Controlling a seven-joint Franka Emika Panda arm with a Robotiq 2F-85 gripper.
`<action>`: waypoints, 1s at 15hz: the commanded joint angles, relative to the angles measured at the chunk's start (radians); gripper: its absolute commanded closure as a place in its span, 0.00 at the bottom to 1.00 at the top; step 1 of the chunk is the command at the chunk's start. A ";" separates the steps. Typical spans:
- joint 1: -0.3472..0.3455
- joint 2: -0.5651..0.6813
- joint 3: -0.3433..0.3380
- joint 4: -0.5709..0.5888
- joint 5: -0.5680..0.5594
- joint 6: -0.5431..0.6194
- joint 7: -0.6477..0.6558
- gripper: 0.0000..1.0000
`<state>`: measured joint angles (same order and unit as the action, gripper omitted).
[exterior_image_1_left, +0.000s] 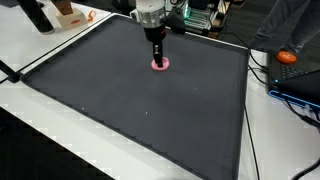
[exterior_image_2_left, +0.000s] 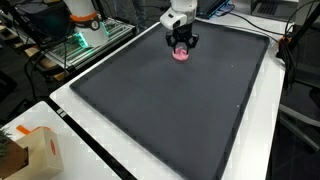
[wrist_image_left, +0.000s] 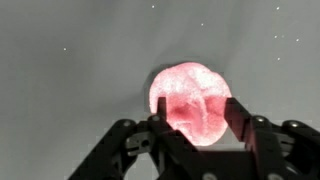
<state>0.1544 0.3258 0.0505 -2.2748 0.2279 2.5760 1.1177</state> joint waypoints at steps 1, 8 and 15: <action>-0.040 -0.042 0.021 -0.013 0.091 -0.026 -0.070 0.05; -0.145 -0.081 0.016 -0.011 0.357 -0.121 -0.255 0.00; -0.225 -0.076 -0.039 -0.040 0.570 -0.240 -0.442 0.00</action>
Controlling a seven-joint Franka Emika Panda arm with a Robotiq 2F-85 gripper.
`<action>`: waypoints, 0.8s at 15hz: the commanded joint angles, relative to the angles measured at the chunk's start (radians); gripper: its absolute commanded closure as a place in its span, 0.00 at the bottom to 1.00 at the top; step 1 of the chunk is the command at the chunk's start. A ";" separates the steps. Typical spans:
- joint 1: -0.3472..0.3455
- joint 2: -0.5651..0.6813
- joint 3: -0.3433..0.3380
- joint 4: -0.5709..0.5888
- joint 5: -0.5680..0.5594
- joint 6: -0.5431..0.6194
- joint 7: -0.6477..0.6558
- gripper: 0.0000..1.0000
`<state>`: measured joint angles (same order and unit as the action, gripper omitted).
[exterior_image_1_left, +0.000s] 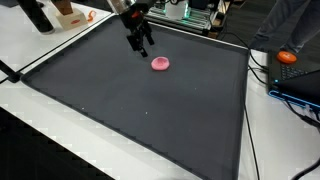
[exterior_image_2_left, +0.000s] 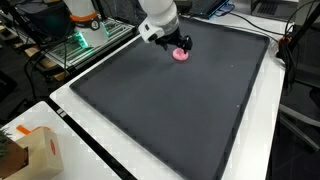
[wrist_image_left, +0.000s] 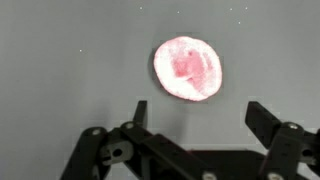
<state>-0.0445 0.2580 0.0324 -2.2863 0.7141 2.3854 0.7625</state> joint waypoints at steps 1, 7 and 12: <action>-0.033 -0.007 -0.030 -0.033 0.108 -0.062 -0.111 0.00; -0.049 0.008 -0.080 -0.053 0.187 -0.112 -0.223 0.00; -0.044 0.035 -0.098 -0.053 0.200 -0.099 -0.262 0.00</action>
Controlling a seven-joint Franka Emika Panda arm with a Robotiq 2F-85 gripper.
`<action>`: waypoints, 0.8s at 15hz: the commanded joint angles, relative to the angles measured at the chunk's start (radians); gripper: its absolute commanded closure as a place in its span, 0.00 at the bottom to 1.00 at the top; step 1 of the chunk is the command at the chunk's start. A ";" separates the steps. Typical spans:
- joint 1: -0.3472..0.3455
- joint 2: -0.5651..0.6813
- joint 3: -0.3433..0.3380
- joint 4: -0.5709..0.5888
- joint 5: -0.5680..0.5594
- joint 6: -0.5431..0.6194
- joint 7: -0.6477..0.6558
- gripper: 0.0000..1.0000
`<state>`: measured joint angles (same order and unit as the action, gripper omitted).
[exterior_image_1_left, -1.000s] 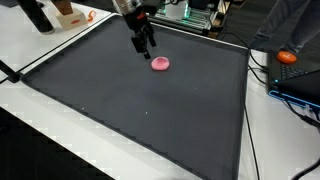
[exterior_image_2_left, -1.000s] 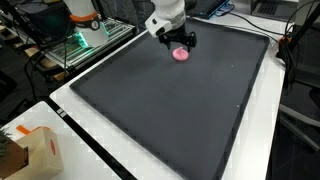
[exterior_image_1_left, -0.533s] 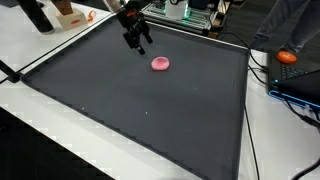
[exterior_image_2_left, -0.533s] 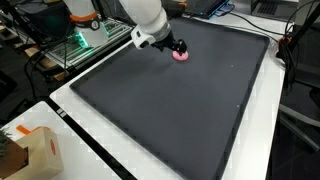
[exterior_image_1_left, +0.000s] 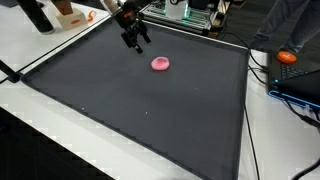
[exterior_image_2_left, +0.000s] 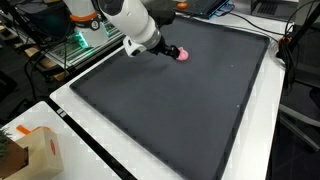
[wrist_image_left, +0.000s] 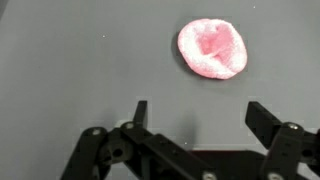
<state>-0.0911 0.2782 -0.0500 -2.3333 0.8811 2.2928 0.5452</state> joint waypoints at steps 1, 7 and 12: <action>0.003 0.022 -0.018 -0.003 0.032 -0.005 -0.046 0.00; 0.007 0.058 -0.023 0.024 0.022 -0.015 -0.035 0.00; 0.026 0.089 -0.020 0.080 -0.024 -0.030 -0.015 0.00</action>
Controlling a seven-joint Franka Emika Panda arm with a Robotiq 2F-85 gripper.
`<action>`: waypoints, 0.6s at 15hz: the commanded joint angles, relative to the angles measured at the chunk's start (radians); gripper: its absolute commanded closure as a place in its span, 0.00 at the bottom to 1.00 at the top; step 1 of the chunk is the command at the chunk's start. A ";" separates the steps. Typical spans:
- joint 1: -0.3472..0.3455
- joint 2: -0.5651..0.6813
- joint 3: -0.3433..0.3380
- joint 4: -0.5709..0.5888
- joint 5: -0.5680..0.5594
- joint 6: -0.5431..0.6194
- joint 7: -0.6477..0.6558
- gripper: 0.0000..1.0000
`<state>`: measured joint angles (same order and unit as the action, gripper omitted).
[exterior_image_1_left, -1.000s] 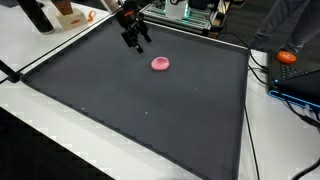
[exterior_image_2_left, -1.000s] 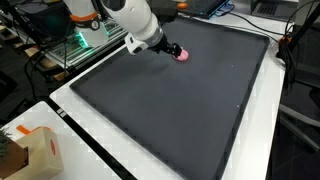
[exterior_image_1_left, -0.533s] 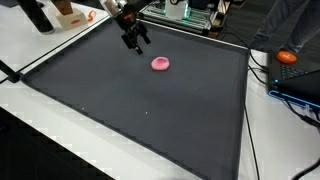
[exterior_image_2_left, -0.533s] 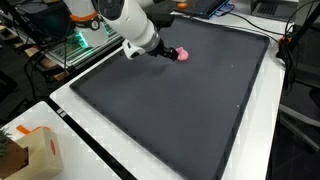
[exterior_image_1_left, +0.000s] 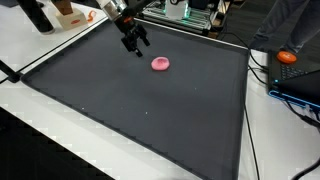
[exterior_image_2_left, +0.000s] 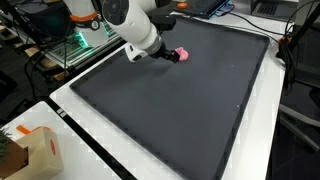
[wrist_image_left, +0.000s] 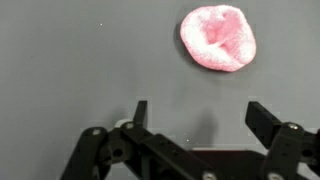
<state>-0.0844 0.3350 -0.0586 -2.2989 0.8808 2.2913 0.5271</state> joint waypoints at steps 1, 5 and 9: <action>0.025 0.041 -0.013 0.064 -0.047 -0.041 0.004 0.00; 0.067 0.073 -0.014 0.124 -0.179 -0.016 0.006 0.00; 0.106 0.098 -0.002 0.193 -0.345 -0.035 -0.002 0.00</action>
<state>-0.0090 0.3985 -0.0578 -2.1646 0.6425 2.2806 0.5281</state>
